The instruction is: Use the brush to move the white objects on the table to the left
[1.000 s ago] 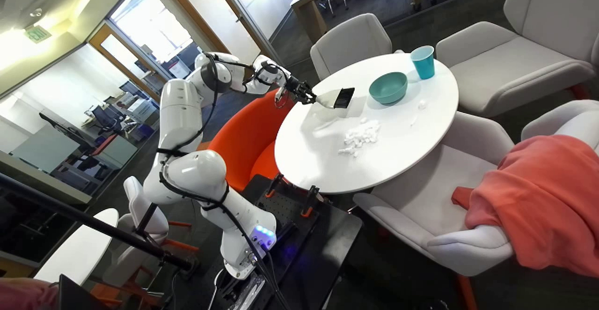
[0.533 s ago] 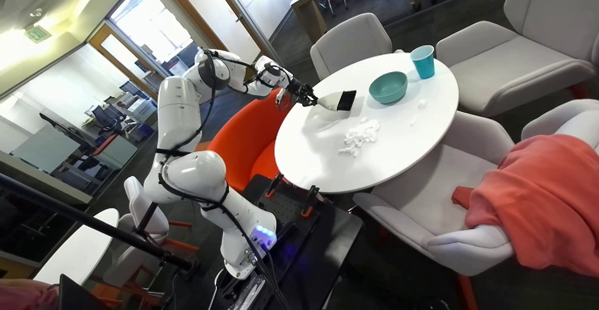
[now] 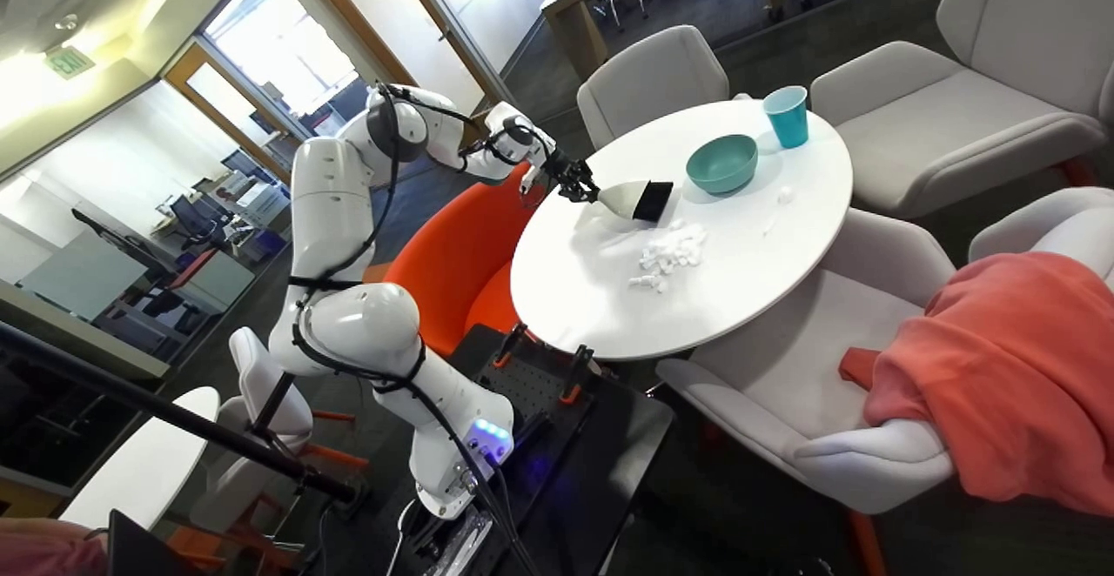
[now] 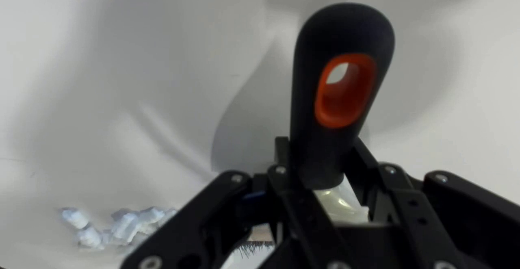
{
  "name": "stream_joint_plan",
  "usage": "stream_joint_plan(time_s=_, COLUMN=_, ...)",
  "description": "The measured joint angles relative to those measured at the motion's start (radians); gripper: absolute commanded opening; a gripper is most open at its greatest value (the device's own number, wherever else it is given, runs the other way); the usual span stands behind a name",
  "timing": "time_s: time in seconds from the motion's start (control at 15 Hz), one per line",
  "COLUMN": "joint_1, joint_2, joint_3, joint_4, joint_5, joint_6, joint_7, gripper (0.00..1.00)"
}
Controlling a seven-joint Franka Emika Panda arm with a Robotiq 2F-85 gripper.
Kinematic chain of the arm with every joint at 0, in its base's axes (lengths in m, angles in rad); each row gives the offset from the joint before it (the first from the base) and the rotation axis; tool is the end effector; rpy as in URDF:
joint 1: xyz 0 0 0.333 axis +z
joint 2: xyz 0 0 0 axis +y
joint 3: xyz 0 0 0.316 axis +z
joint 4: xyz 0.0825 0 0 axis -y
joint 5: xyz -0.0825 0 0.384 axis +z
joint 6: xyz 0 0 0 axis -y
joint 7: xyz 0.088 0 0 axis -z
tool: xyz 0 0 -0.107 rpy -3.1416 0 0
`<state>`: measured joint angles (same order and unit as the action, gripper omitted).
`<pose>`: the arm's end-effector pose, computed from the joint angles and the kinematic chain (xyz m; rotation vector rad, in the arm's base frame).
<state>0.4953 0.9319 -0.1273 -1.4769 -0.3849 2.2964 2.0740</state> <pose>0.6505 0.2564 0.1145 2.2100 -1.8346 0.4599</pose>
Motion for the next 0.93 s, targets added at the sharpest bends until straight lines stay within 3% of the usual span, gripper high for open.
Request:
stream_joint_plan(time_s=0.4, joint_1=-0.103, joint_2=-0.171, joint_3=-0.011, joint_4=-0.267, joint_5=0.03, joint_6=0.211, joint_7=0.0, gripper=0.12)
stream_joint_plan(time_s=0.67, joint_1=-0.11, joint_2=-0.333, joint_3=-0.054, joint_4=-0.47, joint_5=0.029, joint_6=0.334, joint_7=0.003, gripper=0.12)
stream_joint_plan(time_s=0.93, joint_1=-0.133, joint_2=-0.479, joint_3=-0.102, joint_4=-0.644, joint_5=0.029, joint_6=0.363, joint_7=0.008, gripper=0.12)
